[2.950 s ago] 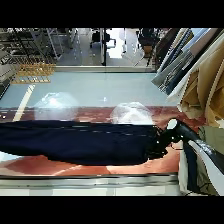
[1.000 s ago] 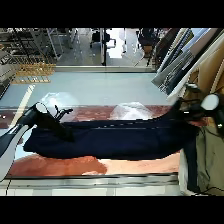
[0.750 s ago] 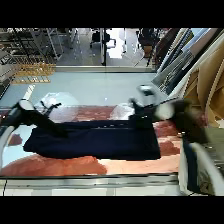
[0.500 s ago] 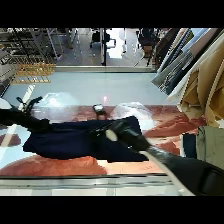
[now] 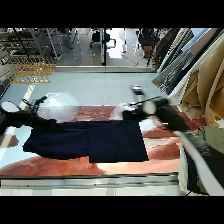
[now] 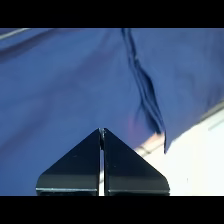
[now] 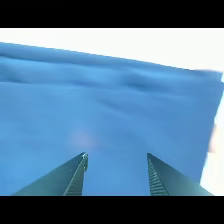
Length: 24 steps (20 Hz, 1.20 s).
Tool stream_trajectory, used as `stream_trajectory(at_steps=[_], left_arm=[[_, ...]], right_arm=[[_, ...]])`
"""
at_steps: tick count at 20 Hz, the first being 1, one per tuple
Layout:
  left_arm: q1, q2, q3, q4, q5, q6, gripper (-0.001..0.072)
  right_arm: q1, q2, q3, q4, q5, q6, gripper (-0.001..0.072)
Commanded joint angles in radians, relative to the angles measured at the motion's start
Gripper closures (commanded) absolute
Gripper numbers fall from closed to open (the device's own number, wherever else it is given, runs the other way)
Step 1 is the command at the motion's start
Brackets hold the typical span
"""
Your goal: Fold the clothes and pants, and hang the long-sleeved shirts on hangers.
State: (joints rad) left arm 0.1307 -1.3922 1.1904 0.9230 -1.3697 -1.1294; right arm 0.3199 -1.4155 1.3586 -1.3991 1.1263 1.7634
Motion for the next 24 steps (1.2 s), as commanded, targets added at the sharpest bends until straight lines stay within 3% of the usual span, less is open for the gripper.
stream_trajectory(at_steps=[1,2,3,4,7,8,13,14,16,17,18,19,22,24], left_arm=[[-0.151,-0.005,-0.103,-0.015,0.189,0.019,0.0699],[-0.192,-0.023,-0.114,-0.015,0.211,0.018,0.0698],[-0.231,-0.050,-0.114,-0.016,0.217,0.018,0.0699],[-0.264,-0.079,-0.114,-0.015,0.226,0.018,0.0699],[-0.335,-0.173,-0.114,-0.016,0.238,0.003,0.0699],[-0.349,-0.194,-0.114,-0.016,0.238,0.003,0.0699],[-0.361,-0.224,-0.114,-0.017,0.263,-0.020,0.0700],[-0.360,-0.224,-0.114,-0.016,0.263,-0.020,0.0700],[-0.360,-0.224,-0.114,-0.019,0.264,-0.019,0.0700],[-0.360,-0.223,-0.111,-0.019,0.263,-0.019,0.0699],[-0.358,-0.221,-0.100,-0.019,0.241,-0.019,0.0699],[-0.345,-0.211,-0.074,-0.019,0.174,-0.019,0.0699],[-0.269,-0.121,0.011,-0.008,-0.006,-0.019,0.0699],[-0.202,-0.050,0.018,-0.004,-0.049,-0.018,0.0699]], right_arm=[[-0.294,0.100,-0.203,0.238,0.123,-0.266,0.0265],[-0.354,0.097,-0.268,0.336,0.117,-0.349,0.0230],[-0.393,0.091,-0.321,0.414,0.095,-0.437,0.0124],[-0.423,0.080,-0.362,0.482,0.079,-0.513,0.0070],[-0.437,0.018,-0.389,0.547,0.089,-0.655,0.0042],[-0.436,-0.010,-0.389,0.549,0.088,-0.678,0.0005],[-0.435,-0.145,-0.388,0.600,0.074,-0.748,0.0009],[-0.429,-0.164,-0.388,0.632,0.061,-0.768,0.0033],[-0.399,-0.177,-0.386,0.671,0.013,-0.795,0.0239],[-0.386,-0.177,-0.380,0.673,0.001,-0.807,0.0391],[-0.380,-0.176,-0.362,0.651,0.013,-0.807,0.0619],[-0.382,-0.171,-0.330,0.578,0.039,-0.757,0.0702],[-0.405,-0.079,-0.223,0.072,0.033,-0.346,0.0703],[-0.439,0.012,-0.157,-0.190,0.064,-0.163,0.0703]])
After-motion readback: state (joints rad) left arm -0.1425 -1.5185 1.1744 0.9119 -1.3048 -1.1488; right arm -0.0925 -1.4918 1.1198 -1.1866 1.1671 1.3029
